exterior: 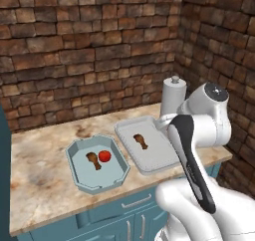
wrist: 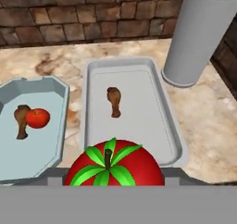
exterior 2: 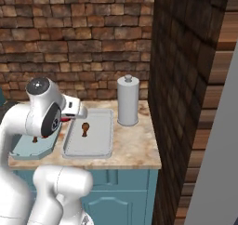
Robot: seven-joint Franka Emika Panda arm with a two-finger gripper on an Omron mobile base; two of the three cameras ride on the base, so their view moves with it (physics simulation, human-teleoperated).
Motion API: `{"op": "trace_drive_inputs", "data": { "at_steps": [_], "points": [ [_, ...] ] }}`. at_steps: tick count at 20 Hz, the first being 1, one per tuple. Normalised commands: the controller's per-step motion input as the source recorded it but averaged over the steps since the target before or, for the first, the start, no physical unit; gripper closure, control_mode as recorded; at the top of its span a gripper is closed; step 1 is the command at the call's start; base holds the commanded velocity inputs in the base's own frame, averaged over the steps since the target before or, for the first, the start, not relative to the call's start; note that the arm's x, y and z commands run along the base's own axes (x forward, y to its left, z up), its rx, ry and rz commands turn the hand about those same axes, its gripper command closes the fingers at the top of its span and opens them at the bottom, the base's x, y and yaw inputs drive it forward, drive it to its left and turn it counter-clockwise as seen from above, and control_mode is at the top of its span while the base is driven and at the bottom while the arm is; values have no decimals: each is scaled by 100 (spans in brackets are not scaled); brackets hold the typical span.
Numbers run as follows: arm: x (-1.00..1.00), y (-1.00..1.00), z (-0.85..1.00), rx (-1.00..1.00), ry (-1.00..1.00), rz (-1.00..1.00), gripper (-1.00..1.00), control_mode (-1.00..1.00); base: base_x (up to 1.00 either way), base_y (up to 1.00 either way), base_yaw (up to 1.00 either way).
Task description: Place one tomato and one chicken drumstick in each tupperware on the nearby counter, to pack two identical lunches.
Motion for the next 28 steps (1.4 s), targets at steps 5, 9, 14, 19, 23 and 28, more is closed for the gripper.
{"op": "trace_drive_inputs", "data": {
  "at_steps": [5, 9, 14, 19, 23, 28],
  "points": [
    [25, -31, -34, 0, 13, -13, 100, -100, 0, 0, 0],
    [28, -13, -26, 0, 13, -10, 100, -100, 0, 0, 0],
    [45, 0, -28, 0, 9, -4, 100, -100, 0, 0, 0],
    [48, 0, -39, 0, 3, -1, 100, -100, 0, 0, 0],
    [46, 0, -46, 0, 0, 0, 100, -100, 0, 0, 0],
    [46, 0, -52, 0, 0, 0, 100, -100, 0, 0, 0]
  ]
}}
